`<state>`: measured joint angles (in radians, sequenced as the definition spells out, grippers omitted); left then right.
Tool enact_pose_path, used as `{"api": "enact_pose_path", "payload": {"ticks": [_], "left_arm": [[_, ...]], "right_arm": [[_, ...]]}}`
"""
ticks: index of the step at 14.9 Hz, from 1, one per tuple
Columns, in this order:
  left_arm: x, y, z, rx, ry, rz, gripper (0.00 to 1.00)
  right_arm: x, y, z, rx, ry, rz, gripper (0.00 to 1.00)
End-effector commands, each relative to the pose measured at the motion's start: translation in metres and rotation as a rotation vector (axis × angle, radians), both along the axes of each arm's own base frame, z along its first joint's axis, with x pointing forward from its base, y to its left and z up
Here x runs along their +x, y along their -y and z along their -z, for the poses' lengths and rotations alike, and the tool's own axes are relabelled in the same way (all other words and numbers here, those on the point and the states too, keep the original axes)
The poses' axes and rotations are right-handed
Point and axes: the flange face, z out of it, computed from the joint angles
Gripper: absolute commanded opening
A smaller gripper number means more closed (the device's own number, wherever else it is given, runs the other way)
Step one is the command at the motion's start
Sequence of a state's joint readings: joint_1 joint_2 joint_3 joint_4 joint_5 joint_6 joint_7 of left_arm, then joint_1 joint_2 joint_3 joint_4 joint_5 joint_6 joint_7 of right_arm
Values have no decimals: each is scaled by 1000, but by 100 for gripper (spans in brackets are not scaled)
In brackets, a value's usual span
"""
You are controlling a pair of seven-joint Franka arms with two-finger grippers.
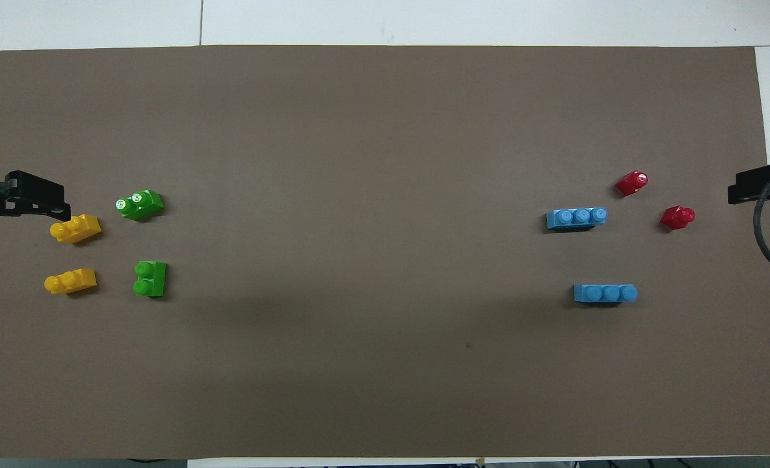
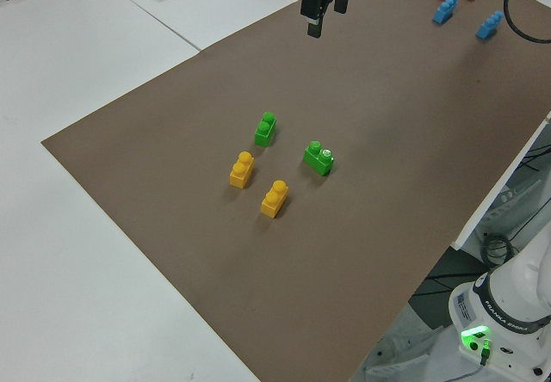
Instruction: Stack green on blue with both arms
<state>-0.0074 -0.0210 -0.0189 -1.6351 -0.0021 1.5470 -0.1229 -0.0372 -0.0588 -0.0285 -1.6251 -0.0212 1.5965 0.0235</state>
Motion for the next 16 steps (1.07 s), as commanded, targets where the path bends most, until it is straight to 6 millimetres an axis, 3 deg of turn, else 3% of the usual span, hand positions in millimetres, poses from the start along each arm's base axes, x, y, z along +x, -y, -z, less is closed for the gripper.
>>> {"api": "enact_pose_path", "payload": {"ticks": [1, 3, 6, 10, 12, 16], "left_arm": [[-21, -8, 31, 18, 41, -11, 100], [-25, -18, 55, 18, 49, -29, 100], [-34, -18, 98, 17, 23, 16, 100], [-39, -18, 127, 16, -7, 18, 100], [-46, -11, 154, 15, -34, 31, 100], [-59, -17, 200, 13, -31, 31, 100]], "right_arm": [[-7, 3, -3, -2, -11, -9, 100], [-7, 4, -3, -1, -11, -6, 100], [-7, 3, -3, -1, -11, -7, 100], [-7, 3, -3, -1, -11, -7, 100], [-7, 4, -2, -1, -12, -7, 100], [-8, 7, -3, 1, -15, -10, 100]]}}
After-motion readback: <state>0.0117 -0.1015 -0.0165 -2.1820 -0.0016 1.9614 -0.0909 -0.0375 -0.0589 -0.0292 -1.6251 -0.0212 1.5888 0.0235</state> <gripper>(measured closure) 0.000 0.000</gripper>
